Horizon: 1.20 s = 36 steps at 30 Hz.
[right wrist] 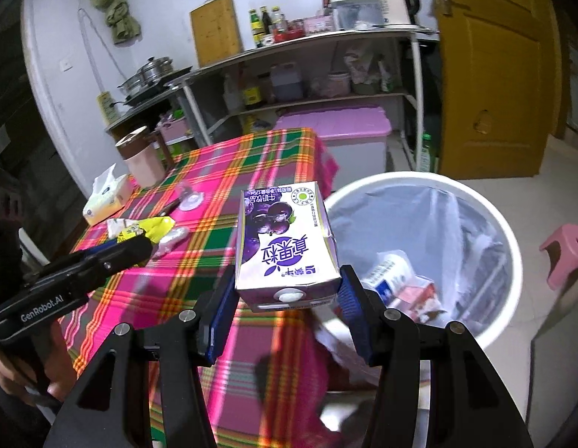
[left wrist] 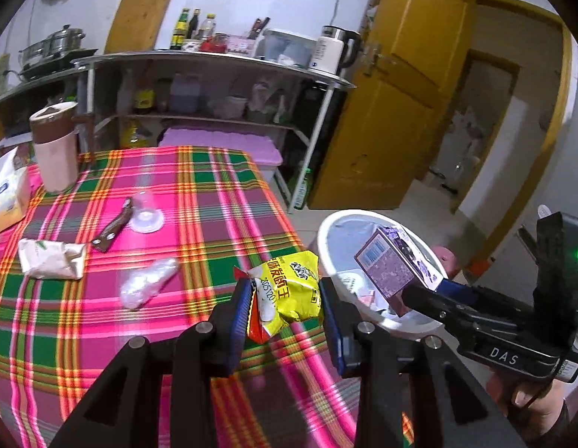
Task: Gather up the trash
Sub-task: 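Carry the snack bag and juice carton over the bin, then open both grippers to drop the snack bag and carton into the bin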
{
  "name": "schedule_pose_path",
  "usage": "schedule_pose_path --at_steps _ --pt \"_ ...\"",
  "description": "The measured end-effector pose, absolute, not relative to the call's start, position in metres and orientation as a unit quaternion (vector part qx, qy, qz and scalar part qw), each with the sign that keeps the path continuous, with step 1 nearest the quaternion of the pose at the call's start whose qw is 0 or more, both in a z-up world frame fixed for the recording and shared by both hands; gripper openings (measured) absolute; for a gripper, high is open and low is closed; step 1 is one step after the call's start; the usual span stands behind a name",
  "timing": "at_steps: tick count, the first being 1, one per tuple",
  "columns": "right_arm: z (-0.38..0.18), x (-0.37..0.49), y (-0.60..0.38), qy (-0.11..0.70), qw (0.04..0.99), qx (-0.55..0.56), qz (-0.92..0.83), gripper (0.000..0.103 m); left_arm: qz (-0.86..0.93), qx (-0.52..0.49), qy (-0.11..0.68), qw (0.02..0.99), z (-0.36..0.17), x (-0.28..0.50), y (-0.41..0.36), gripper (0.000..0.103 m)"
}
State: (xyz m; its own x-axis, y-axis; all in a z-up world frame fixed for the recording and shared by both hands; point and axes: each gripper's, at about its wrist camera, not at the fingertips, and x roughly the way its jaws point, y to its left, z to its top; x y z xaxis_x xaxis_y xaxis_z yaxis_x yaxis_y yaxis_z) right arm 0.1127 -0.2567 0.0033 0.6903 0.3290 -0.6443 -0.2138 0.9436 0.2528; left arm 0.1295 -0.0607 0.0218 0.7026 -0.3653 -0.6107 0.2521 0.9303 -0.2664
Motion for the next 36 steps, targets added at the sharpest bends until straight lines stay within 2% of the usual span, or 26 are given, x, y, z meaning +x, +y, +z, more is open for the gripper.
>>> schedule_pose_path --at_steps 17,32,36 --pt "-0.019 0.109 -0.336 0.384 0.913 0.117 0.074 0.054 -0.234 -0.044 0.364 0.9 0.009 0.162 -0.14 0.037" --pt "-0.037 0.121 -0.361 0.409 0.902 0.127 0.051 0.054 -0.273 -0.018 0.394 0.878 -0.014 0.194 -0.191 0.038" --pt "-0.04 0.125 -0.364 0.416 0.9 0.122 0.052 0.054 -0.279 -0.02 0.401 0.872 -0.018 0.2 -0.197 0.044"
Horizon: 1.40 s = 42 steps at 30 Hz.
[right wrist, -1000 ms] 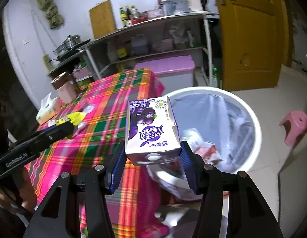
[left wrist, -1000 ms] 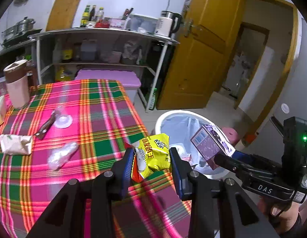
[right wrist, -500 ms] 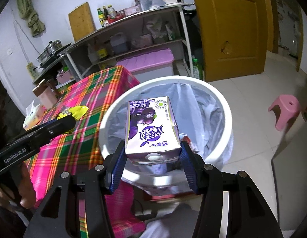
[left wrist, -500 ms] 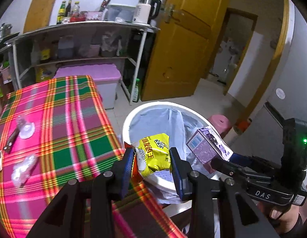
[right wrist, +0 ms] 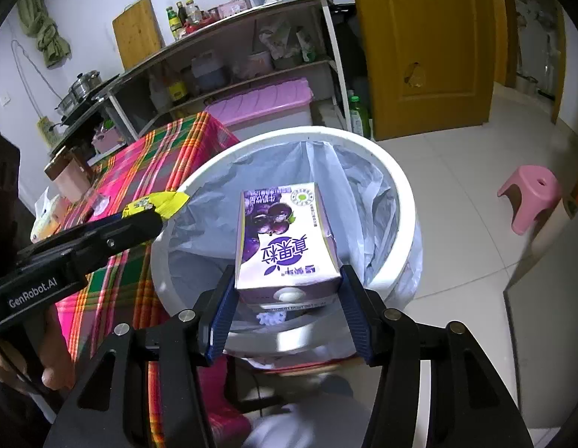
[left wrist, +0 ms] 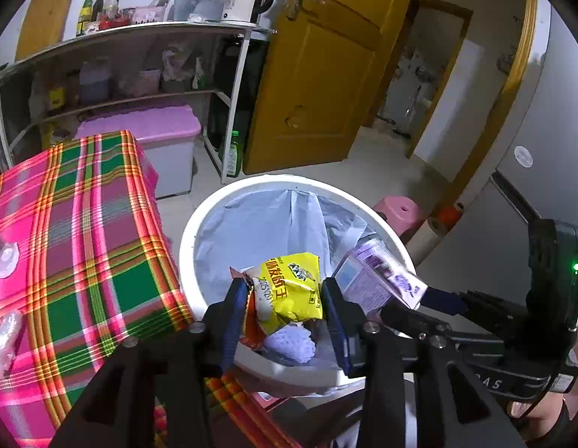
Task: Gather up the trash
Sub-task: 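Open both grippers to drop the snack bag and carton into the bin, then move both tools back from the bin toward the table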
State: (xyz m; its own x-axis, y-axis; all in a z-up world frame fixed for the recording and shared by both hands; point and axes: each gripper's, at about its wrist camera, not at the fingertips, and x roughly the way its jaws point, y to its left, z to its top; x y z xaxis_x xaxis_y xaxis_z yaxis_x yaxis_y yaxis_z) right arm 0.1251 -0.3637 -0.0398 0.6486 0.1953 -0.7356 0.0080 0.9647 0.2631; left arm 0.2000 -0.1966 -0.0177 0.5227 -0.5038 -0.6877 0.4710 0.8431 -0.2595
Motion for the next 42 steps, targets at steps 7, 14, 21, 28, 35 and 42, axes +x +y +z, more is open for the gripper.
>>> schedule_pose_path --at_steps 7,14,21,28,35,42 --pt "-0.039 0.126 -0.363 0.411 0.902 0.123 0.054 0.054 -0.282 -0.028 0.406 0.869 -0.019 0.202 -0.195 0.047" --pt "-0.034 0.122 -0.361 0.404 0.905 0.123 0.056 0.054 -0.285 -0.036 0.403 0.869 -0.018 0.2 -0.189 0.051" --pt "-0.024 0.113 -0.359 0.395 0.909 0.12 0.058 0.054 -0.286 -0.05 0.395 0.872 -0.012 0.191 -0.18 0.058" --pt "-0.012 0.099 -0.347 0.383 0.913 0.116 0.074 0.054 -0.275 -0.053 0.379 0.882 0.0 0.168 -0.162 0.058" --pt "-0.003 0.081 -0.326 0.373 0.917 0.104 0.101 0.054 -0.244 -0.061 0.373 0.893 0.006 0.139 -0.133 0.058" --pt "0.005 0.065 -0.296 0.365 0.917 0.09 0.135 0.054 -0.221 -0.068 0.361 0.903 0.012 0.108 -0.099 0.057"
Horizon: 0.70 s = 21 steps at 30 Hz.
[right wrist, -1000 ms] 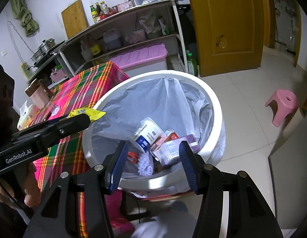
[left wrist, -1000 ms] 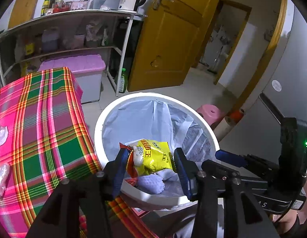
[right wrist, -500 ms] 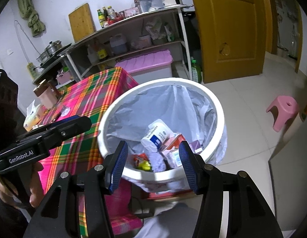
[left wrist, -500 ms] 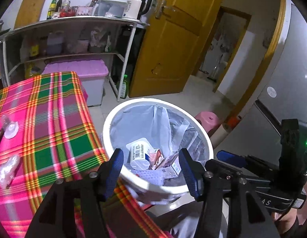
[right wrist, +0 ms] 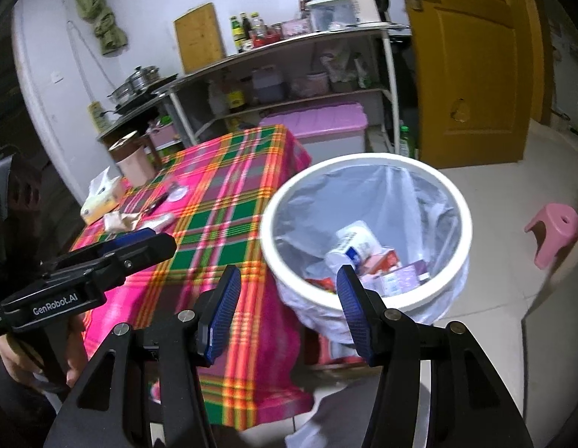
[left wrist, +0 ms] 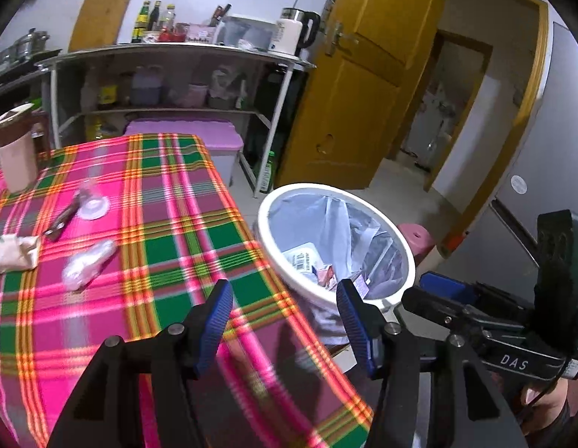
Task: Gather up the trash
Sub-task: 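Move both tools back from the bin toward the table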
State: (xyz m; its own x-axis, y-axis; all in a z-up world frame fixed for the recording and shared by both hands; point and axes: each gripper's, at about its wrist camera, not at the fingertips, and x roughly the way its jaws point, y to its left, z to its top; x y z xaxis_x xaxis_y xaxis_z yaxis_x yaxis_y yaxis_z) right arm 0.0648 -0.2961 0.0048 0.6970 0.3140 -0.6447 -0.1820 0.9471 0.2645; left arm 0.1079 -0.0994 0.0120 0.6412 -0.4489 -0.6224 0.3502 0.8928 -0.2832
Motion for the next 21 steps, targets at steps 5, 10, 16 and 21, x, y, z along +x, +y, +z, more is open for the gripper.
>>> schedule_pose_path --at_steps 5,10,16,21 --pt "0.006 0.057 -0.273 0.366 0.914 0.078 0.155 0.054 -0.195 -0.079 0.356 0.91 0.012 0.092 -0.073 0.057" --pt "0.006 0.053 -0.25 0.367 0.909 0.069 0.186 0.054 -0.169 -0.089 0.352 0.916 0.011 0.081 -0.05 0.057" --pt "0.006 0.053 -0.232 0.358 0.907 0.065 0.212 0.054 -0.143 -0.089 0.348 0.922 0.011 0.074 -0.028 0.057" --pt "0.005 0.057 -0.224 0.359 0.905 0.058 0.221 0.054 -0.133 -0.088 0.347 0.924 0.01 0.076 -0.014 0.057"
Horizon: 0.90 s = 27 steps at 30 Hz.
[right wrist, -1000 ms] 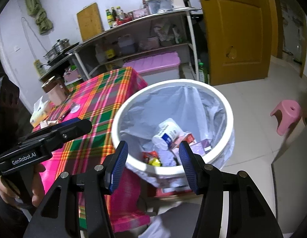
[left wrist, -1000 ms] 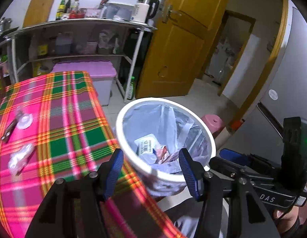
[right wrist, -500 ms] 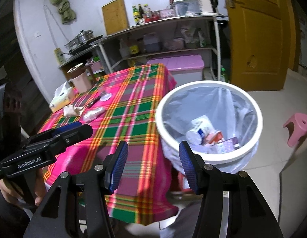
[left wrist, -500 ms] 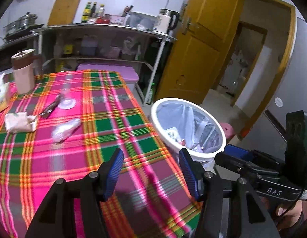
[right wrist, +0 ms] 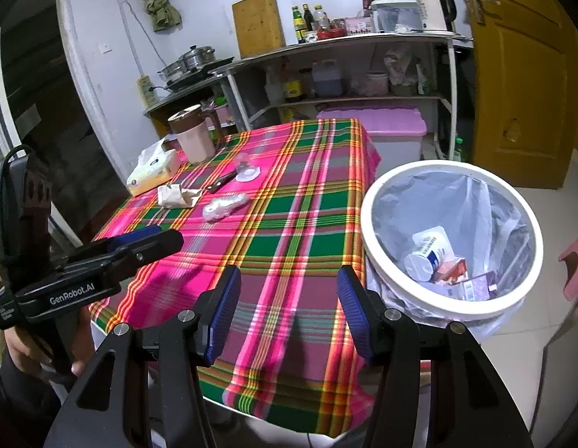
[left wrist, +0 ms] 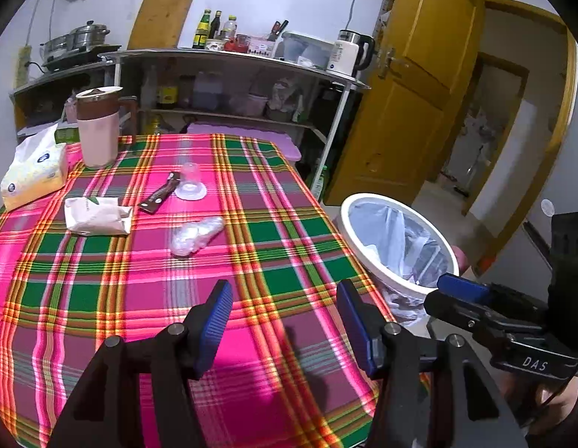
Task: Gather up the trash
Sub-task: 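Move both tools back from the bin toward the table, then grasp the crumpled clear plastic bag with the left gripper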
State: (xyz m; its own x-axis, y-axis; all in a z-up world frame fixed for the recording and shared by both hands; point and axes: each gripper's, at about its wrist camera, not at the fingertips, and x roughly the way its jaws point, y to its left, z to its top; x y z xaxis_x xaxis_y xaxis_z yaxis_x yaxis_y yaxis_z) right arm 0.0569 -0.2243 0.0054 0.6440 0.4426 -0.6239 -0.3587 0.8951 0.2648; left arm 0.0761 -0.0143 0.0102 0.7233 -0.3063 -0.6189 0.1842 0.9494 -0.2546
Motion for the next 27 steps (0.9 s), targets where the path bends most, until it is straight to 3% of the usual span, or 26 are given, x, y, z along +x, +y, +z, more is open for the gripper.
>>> schedule_pose_path --at_steps 27 --pt "-0.014 0.132 -0.189 0.405 0.881 0.047 0.238 0.054 -0.087 -0.049 0.393 0.914 -0.034 0.183 0.031 0.057"
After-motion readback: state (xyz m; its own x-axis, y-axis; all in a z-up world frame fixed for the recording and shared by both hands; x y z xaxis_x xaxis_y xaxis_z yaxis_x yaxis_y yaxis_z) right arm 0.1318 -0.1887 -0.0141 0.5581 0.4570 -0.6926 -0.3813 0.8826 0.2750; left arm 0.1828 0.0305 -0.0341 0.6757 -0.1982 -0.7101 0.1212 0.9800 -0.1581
